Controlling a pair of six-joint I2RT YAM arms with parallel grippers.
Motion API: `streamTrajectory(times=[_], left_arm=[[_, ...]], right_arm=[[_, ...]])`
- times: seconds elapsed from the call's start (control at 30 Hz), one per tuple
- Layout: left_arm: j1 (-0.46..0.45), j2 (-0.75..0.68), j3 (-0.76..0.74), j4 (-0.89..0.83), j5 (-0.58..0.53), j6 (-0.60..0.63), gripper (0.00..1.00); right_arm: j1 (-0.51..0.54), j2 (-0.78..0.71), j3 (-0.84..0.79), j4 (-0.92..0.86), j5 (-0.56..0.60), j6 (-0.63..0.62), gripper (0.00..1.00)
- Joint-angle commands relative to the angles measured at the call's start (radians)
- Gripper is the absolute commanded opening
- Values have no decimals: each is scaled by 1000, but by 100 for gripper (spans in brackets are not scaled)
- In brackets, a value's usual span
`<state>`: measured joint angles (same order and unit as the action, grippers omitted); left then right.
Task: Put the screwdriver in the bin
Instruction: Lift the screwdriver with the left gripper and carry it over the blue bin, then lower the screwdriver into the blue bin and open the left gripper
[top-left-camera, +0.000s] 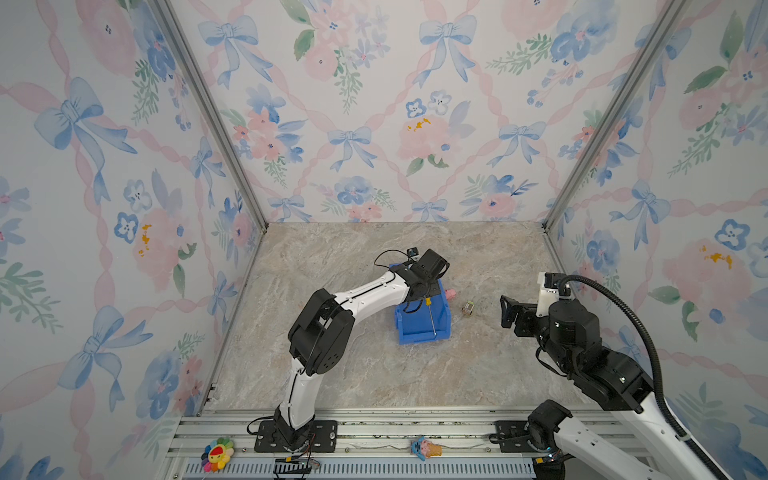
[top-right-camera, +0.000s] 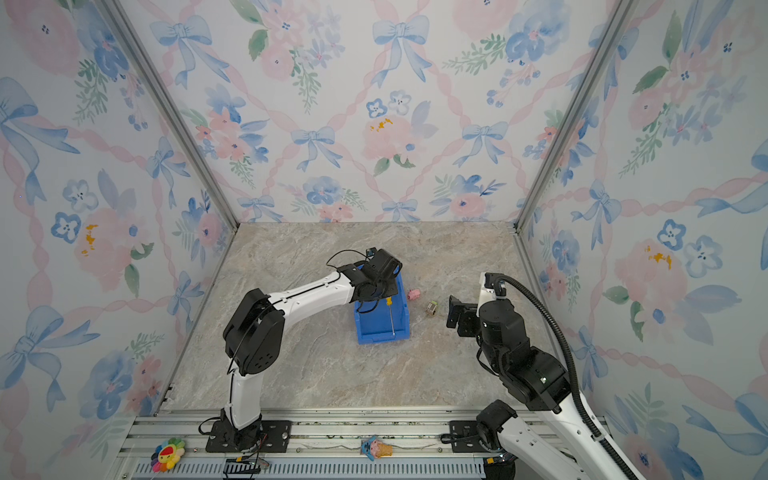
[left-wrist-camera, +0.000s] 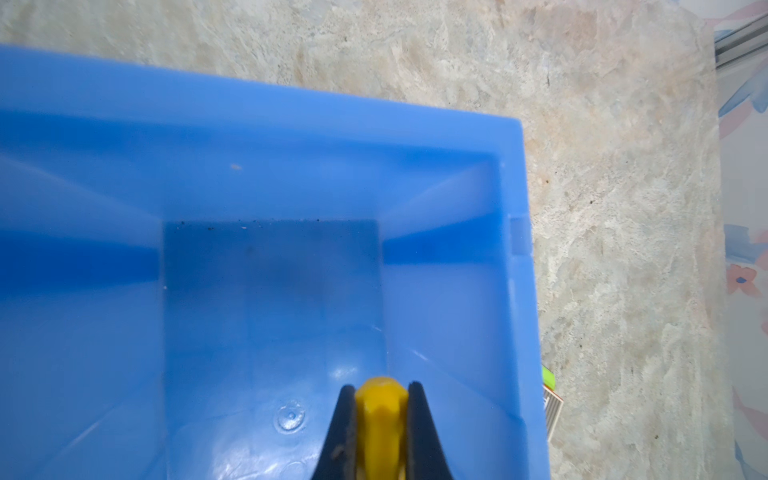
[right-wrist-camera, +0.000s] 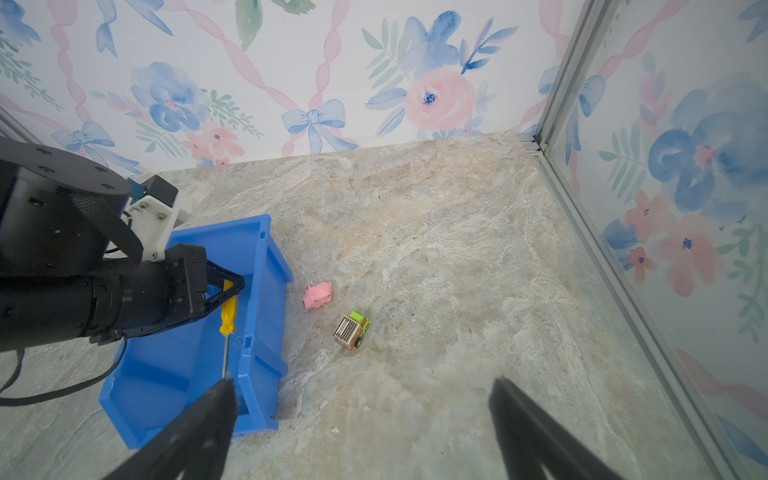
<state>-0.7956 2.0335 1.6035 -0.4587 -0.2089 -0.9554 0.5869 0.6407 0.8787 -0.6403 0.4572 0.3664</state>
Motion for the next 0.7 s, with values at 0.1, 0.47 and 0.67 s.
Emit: streamTrajectory(times=[0.1,0.47,0.67], left_arm=[[12,45,28,-6,-30,-23,0],[24,104,70,-7,-9,-37,0],[40,119,64,-6,-10,-46,0]], right_arm=[[-12,-19,-11,-28,6,0,97],[-13,-2,3,-47,5,5,97],[-13,41,19,-35,-6,3,97]])
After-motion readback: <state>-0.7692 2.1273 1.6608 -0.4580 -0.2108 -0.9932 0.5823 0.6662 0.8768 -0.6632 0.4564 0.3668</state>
